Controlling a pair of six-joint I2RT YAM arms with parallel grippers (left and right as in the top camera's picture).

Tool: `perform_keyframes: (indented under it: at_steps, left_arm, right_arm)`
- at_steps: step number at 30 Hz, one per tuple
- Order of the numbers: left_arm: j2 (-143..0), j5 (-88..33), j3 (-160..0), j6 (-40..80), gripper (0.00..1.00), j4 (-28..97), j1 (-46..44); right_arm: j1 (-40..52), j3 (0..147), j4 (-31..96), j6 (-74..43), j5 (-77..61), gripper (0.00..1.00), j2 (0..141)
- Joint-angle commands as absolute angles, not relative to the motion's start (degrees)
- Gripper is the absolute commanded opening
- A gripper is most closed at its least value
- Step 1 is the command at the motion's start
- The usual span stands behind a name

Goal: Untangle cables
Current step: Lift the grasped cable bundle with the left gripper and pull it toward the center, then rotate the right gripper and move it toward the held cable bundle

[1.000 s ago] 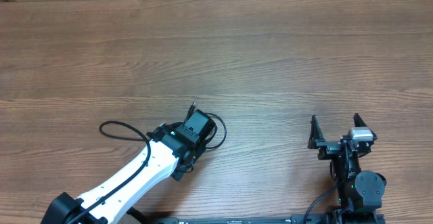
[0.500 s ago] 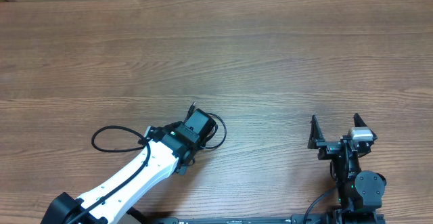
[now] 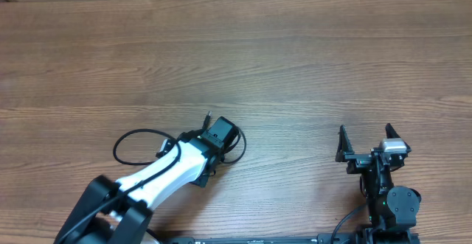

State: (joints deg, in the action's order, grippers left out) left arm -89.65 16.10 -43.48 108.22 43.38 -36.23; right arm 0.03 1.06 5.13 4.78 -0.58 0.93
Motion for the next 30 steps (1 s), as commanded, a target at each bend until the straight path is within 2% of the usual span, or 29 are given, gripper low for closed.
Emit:
perform_keyframes:
  at_steps: [1, 6, 13, 23, 30]
  left_arm:
    - [-92.7, 13.4, -42.8, 108.8, 0.04, 43.3, -35.9]
    - [-89.1, 14.0, -44.1, 103.0, 0.04, 43.5, -35.7]
    - [-76.0, 16.0, -46.7, 84.1, 0.04, 43.7, -33.8]
    - [-58.3, 17.8, -46.7, 73.6, 0.04, 46.7, -33.7]
    - [-51.4, 15.0, -46.7, 63.9, 0.05, 43.3, -33.7]
  right_arm:
    - [-0.1, 0.5, 4.8, 5.0, -0.1, 1.0, 0.9]
    - [-0.1, 0.5, 4.8, 5.0, -0.1, 1.0, 0.9]
    - [-0.1, 0.5, 4.8, 5.0, -0.1, 1.0, 0.9]
    - [-0.1, 0.5, 4.8, 5.0, -0.1, 1.0, 0.9]
    - [-0.1, 0.5, 4.8, 5.0, -0.1, 1.0, 0.9]
